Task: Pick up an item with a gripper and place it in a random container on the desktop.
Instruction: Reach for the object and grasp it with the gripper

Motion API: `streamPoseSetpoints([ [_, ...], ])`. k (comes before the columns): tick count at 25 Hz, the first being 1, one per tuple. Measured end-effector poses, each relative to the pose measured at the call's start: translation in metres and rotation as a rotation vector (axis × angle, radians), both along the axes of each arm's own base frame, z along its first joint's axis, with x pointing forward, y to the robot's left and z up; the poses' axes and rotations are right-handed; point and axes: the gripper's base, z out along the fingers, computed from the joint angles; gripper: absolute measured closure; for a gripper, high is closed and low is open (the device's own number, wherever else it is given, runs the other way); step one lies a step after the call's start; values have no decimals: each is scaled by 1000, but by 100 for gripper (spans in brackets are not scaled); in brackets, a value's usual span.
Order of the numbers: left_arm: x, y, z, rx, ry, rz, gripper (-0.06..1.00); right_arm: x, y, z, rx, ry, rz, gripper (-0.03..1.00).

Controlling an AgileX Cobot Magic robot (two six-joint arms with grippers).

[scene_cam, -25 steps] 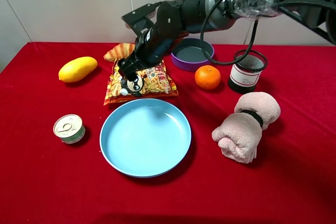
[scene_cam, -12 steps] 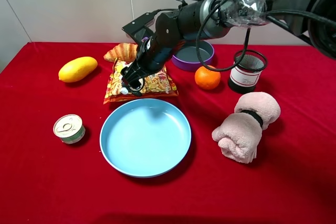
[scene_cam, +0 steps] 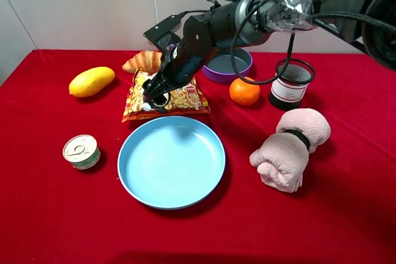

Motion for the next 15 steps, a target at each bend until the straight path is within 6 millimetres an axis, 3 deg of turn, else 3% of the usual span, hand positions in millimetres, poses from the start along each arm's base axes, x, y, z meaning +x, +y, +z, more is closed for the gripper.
streamPoseSetpoints([
  [15,0,0,0,0,0,0,-5,2,1,-19,-32,-6,19,28],
])
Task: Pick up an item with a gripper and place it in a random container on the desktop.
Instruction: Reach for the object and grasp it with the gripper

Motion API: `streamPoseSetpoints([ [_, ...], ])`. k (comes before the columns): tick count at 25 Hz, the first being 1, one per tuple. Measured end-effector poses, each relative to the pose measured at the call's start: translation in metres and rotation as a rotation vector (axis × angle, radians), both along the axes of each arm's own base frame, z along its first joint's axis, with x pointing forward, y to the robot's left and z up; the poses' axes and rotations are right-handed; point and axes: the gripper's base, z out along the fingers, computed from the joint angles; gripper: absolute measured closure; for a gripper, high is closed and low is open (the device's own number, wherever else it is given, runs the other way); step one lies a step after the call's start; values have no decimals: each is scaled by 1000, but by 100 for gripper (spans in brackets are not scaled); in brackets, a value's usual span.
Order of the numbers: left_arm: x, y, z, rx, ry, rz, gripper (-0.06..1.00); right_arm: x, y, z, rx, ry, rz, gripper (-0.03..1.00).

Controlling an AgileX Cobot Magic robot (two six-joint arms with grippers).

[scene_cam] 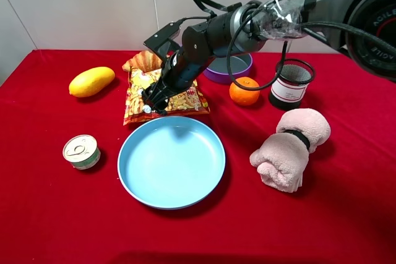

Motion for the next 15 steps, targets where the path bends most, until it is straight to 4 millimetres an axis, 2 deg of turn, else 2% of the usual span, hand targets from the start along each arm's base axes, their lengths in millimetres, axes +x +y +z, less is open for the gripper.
streamPoseSetpoints([
  [15,0,0,0,0,0,0,-5,1,1,-5,-4,-4,6,28],
])
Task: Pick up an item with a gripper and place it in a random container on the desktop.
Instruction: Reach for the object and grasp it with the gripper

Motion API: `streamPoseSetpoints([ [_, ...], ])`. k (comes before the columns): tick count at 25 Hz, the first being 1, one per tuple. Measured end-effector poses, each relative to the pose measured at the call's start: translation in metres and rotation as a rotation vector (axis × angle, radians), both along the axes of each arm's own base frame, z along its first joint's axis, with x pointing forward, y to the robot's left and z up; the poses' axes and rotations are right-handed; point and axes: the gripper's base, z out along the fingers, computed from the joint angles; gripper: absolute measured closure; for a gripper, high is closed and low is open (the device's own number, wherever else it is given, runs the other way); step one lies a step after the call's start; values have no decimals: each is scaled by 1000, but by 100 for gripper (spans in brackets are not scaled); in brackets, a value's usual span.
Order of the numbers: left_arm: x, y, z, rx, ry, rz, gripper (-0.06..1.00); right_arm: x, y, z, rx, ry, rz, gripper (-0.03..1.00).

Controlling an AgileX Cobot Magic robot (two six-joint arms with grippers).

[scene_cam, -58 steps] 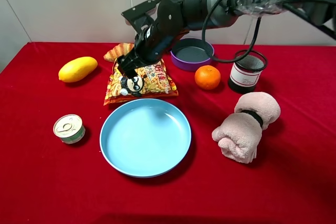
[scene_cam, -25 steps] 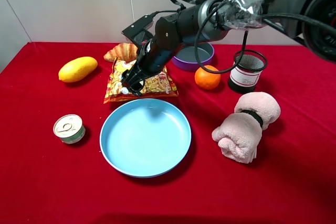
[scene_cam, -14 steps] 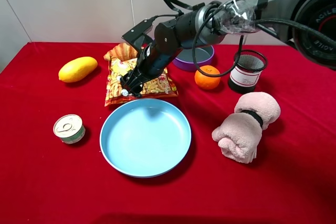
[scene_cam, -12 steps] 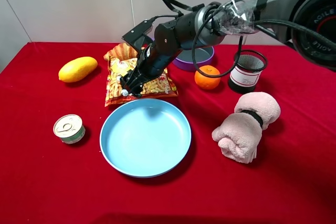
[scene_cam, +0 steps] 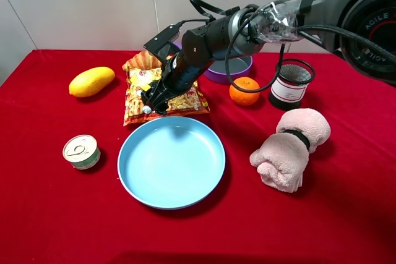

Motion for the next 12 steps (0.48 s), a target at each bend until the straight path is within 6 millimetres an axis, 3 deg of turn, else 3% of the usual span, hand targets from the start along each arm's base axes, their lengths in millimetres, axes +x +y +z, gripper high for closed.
streamPoseSetpoints([
  [6,0,0,0,0,0,0,-5,0,0,0,2,2,-2,35],
  [12,0,0,0,0,0,0,-5,0,0,0,5,-2,-2,53],
])
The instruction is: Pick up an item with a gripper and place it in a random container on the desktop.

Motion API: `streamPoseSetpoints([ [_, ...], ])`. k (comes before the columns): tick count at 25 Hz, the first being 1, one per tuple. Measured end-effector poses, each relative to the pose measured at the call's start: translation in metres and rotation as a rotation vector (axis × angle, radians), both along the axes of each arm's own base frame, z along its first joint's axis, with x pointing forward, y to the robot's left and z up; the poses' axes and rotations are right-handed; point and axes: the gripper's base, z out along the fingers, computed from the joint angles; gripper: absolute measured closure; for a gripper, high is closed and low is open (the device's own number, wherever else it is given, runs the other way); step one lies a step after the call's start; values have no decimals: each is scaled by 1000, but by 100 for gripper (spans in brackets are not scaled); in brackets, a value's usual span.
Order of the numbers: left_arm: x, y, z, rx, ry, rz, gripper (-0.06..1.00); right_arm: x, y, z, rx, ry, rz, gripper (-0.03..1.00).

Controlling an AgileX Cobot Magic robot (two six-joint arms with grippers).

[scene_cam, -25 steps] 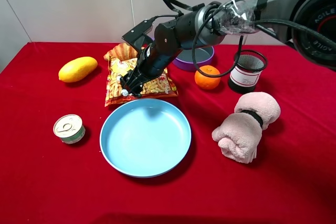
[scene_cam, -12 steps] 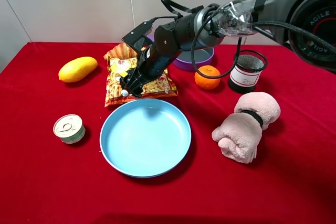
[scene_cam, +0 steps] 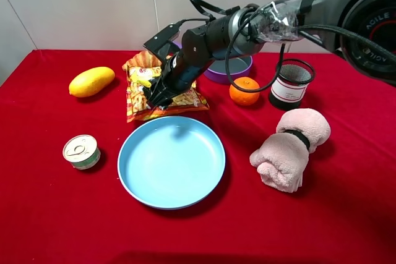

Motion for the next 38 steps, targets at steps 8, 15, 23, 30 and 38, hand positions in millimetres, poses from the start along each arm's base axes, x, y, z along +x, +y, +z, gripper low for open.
streamPoseSetpoints([
  [8,0,0,0,0,0,0,-5,1,1,5,14,-15,-1,83],
  [15,0,0,0,0,0,0,-5,1,1,6,12,-13,0,84],
  [23,0,0,0,0,0,0,-5,1,1,6,12,-13,0,87],
  [30,0,0,0,0,0,0,-5,1,1,6,12,-13,0,89],
  [38,0,0,0,0,0,0,-5,1,1,10,14,-15,0,93],
])
